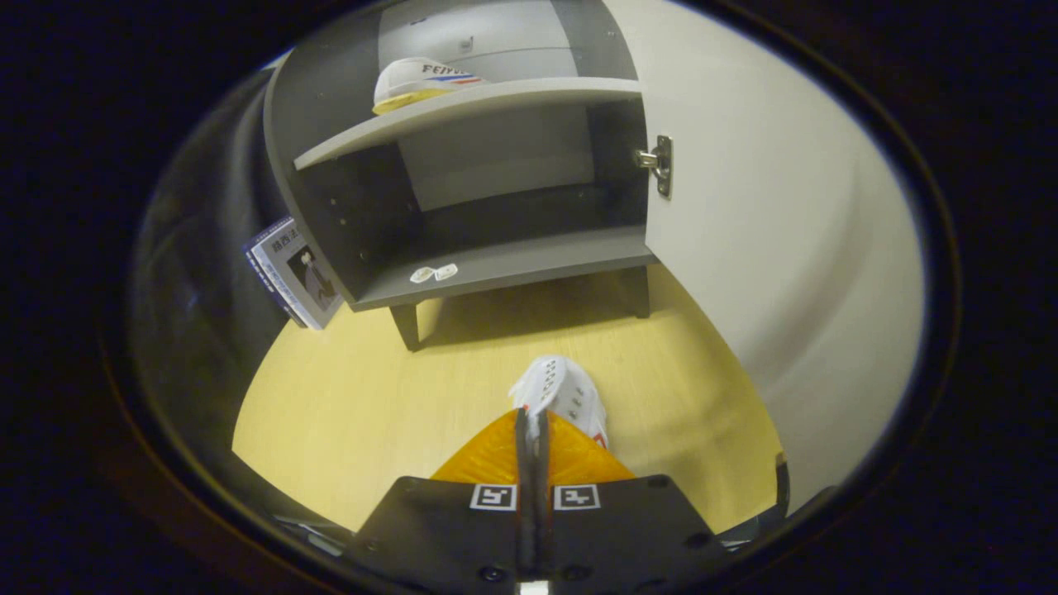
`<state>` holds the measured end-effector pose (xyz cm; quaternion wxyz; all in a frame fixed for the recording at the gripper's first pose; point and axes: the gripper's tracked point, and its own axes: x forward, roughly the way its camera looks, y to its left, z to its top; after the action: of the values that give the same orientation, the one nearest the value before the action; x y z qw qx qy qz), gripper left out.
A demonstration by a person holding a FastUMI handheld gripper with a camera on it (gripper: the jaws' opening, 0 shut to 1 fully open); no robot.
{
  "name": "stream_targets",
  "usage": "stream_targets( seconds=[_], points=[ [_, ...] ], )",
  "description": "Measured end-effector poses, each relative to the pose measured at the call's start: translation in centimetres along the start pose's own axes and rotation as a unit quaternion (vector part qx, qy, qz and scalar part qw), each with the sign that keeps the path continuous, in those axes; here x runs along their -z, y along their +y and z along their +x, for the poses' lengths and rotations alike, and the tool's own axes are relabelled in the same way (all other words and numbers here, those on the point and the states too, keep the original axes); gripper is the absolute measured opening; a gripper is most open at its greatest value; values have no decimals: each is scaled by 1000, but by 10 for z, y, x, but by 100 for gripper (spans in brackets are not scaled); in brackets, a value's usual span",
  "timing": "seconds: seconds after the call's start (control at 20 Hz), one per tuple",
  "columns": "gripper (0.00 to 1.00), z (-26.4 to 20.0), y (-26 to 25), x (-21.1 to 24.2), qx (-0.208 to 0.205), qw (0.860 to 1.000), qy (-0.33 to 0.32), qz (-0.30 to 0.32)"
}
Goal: Open the shoe cabinet door, grab the shoes and put them into the shoe cabinet, then close the shoe cabinet door.
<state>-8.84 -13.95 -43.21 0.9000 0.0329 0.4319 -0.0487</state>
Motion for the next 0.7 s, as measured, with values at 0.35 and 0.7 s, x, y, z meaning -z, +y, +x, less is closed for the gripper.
stream_targets(
  seconds=[0.35,0.7],
  points=[
    [2,33,3,53,4,998,62,4],
    [3,43,10,74,-6,998,66,0]
  ],
)
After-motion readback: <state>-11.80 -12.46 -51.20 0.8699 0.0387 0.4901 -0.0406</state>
